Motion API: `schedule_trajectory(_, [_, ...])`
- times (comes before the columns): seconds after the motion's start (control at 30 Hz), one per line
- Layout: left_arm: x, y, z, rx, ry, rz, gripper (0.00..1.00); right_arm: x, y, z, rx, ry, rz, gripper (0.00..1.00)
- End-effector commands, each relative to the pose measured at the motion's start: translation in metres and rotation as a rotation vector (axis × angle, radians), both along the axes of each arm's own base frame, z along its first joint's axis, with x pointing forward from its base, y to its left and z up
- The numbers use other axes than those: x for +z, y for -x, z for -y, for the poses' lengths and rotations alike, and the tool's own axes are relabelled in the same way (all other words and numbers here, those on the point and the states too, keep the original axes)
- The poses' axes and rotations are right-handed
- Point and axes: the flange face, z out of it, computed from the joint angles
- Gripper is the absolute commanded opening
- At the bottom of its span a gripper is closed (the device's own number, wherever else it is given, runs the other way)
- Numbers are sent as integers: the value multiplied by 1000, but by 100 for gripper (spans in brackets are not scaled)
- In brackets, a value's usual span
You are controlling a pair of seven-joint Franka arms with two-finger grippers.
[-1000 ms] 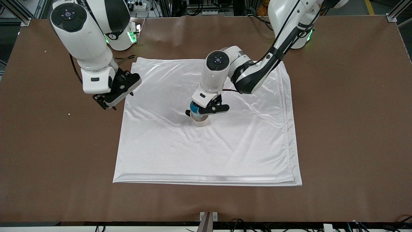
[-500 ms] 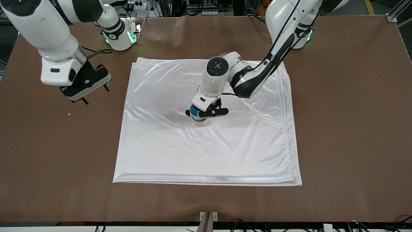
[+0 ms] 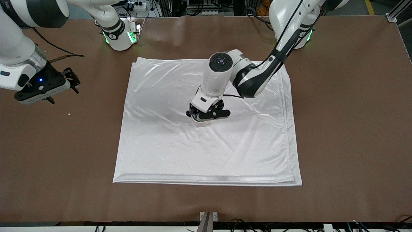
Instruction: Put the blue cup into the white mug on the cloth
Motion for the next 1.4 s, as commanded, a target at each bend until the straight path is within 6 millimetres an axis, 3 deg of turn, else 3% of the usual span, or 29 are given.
schedule_trajectory(0.0, [47, -7, -22, 33, -44, 68, 100, 1, 2, 17, -45, -12, -6, 87])
schedule_trajectory(0.27, [109, -28, -79, 46, -135, 90, 100, 3, 1, 40, -96, -11, -22, 87])
schedule_trajectory(0.37, [140, -24, -90, 5, -149, 117, 100, 6, -2, 44, -132, -14, -13, 100])
schedule_trajectory(0.47, [159, -28, -109, 13, -160, 116, 100, 11, -4, 49, -199, -20, 6, 100])
schedule_trajectory(0.57, [183, -46, -140, 66, -159, 126, 100, 15, -5, 53, -211, -21, 5, 100])
schedule_trajectory(0.8, [216, -61, -193, 36, -171, 117, 100, 36, -3, 81, -272, -20, -3, 100])
schedule_trajectory(1.07, [258, -54, -247, 53, -192, 75, 100, 44, -2, 94, -308, -26, 6, 100])
schedule_trajectory(1.37, [269, -63, -300, -4, -162, 31, 100, 47, -2, 95, -462, -111, 16, 100])
